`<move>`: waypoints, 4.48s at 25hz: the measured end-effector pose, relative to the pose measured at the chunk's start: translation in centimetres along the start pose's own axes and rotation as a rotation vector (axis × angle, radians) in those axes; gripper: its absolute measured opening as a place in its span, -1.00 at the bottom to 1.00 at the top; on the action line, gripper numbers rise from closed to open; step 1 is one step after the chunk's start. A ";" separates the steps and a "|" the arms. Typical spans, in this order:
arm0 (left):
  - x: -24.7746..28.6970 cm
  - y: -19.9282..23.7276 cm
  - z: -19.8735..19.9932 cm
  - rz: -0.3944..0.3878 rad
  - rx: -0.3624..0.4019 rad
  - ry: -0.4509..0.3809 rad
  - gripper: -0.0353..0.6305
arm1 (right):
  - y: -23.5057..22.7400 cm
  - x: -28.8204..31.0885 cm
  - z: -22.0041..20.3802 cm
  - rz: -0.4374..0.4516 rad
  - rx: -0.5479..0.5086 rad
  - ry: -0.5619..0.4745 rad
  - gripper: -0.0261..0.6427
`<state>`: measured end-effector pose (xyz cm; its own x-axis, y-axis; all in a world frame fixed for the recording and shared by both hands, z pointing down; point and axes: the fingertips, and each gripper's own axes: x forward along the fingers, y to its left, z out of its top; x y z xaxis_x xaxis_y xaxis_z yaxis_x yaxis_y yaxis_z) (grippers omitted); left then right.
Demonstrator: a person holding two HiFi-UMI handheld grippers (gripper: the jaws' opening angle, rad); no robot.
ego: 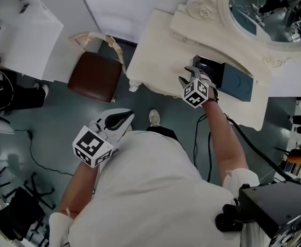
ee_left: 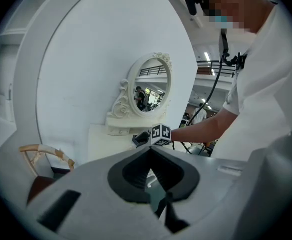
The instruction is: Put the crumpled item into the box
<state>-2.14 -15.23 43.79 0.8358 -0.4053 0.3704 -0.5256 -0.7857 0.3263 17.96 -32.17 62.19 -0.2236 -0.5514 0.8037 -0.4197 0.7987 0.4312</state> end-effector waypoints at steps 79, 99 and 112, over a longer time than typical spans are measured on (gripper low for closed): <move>6.9 0.6 3.5 0.049 0.014 0.028 -0.90 | -8.5 1.5 -11.8 0.008 0.180 0.161 -0.23; -1.5 -2.0 -0.5 -0.165 0.102 0.052 -0.90 | 6.7 -12.5 -3.2 -0.131 0.508 0.001 -0.92; -6.5 -3.7 -5.0 -0.260 0.122 0.082 -0.90 | 20.5 -18.8 3.4 -0.079 0.781 -0.174 -0.92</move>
<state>-6.43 -7.28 44.53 0.9217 -0.1474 0.3588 -0.2680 -0.9107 0.3143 10.56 -6.22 54.49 -0.2744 -0.6804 0.6796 -0.9198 0.3918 0.0210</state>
